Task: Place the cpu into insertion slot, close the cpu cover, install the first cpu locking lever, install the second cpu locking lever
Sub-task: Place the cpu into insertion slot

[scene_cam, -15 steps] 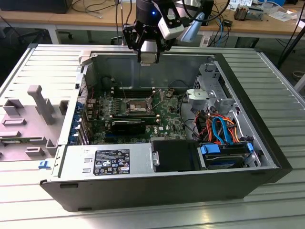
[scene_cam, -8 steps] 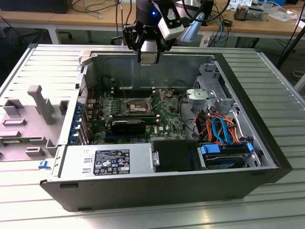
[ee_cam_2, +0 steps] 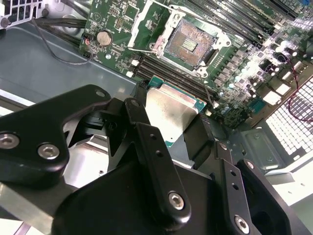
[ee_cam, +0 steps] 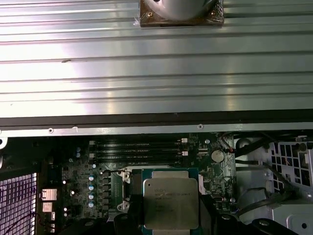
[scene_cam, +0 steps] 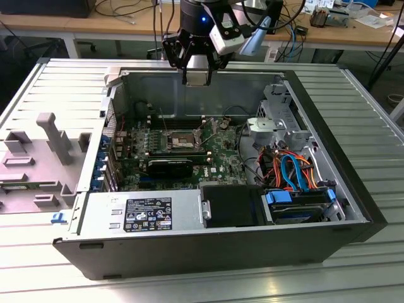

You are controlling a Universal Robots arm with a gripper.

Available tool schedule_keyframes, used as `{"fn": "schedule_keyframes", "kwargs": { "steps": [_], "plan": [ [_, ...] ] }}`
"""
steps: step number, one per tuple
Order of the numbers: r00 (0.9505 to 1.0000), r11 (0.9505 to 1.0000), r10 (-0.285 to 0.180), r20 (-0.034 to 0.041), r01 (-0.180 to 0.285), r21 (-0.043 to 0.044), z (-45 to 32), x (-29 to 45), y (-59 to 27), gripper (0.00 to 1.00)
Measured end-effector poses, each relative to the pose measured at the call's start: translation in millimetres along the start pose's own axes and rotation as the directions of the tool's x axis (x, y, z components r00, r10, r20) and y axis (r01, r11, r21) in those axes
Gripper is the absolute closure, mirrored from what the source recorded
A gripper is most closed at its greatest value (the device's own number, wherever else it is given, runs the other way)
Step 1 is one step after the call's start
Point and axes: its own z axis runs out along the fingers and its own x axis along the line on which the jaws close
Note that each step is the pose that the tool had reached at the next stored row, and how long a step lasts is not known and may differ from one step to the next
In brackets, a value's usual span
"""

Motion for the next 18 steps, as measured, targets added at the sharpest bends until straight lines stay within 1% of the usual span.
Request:
{"fn": "schedule_keyframes", "kwargs": {
  "steps": [4, 18],
  "plan": [
    [1.0000, 1.0000, 0.000, 0.0000, 0.000, 0.0000, 0.4, -0.1, -2.3, 0.45],
    [1.0000, 1.0000, 0.000, -0.0001, 0.000, 0.0000, 1.9, -0.1, -4.1, 0.45]
  ]
}}
